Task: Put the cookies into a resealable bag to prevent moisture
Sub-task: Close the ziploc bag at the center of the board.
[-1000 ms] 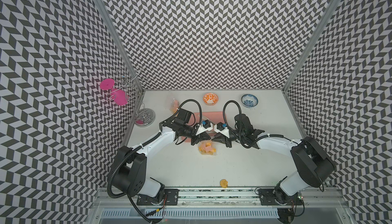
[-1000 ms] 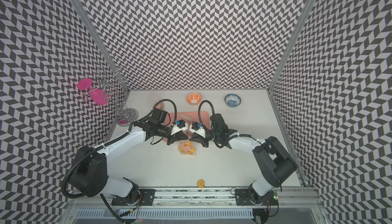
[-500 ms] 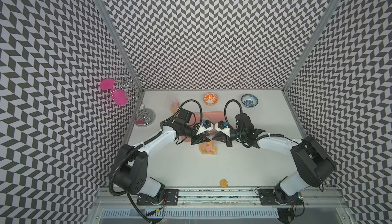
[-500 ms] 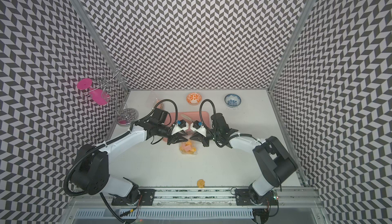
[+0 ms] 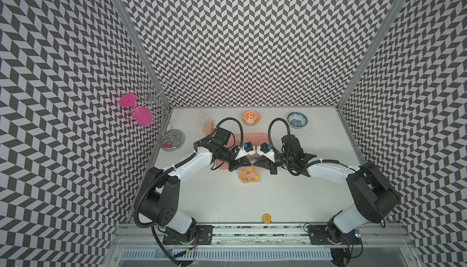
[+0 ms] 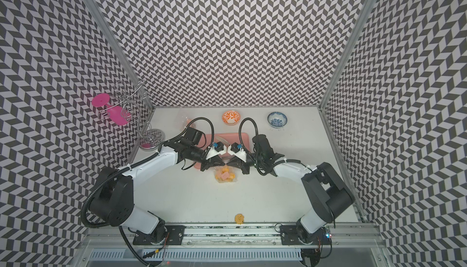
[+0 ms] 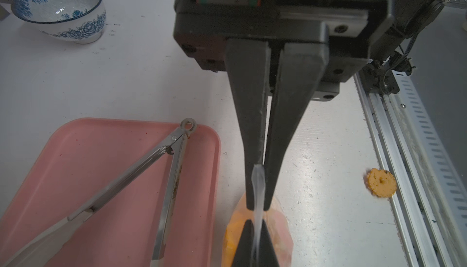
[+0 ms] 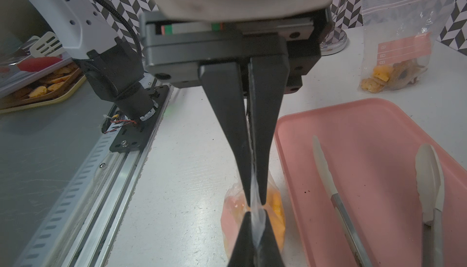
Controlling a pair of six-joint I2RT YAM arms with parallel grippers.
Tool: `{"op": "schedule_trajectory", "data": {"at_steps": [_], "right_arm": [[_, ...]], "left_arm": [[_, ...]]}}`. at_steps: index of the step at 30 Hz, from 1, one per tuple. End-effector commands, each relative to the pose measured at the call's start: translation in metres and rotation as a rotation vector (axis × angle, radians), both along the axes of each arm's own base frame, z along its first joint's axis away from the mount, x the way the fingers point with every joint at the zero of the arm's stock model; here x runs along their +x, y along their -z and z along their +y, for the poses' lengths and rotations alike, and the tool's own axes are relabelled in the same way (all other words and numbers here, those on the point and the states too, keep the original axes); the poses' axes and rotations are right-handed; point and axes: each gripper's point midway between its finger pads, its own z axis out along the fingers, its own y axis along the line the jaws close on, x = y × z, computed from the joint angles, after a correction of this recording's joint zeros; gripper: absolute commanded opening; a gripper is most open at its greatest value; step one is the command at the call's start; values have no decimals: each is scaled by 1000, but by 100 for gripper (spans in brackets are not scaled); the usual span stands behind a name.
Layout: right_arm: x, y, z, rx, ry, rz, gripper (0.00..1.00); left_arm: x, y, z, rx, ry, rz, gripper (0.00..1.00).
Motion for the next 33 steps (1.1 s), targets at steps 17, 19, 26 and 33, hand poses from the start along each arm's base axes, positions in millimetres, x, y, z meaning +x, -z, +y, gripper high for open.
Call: {"op": "schedule_trajectory", "data": {"at_steps": [17, 19, 26, 33], "right_arm": [[3, -25, -18, 78, 17, -52, 0], [3, -25, -20, 78, 19, -49, 0], [3, -24, -26, 81, 32, -43, 0], [3, -24, -32, 85, 47, -42, 0]], "left_arm": [[11, 7, 22, 74, -78, -10, 7], [9, 6, 24, 69, -73, -2, 0], [15, 13, 31, 100, -113, -19, 9], [17, 15, 36, 103, -131, -23, 12]]}}
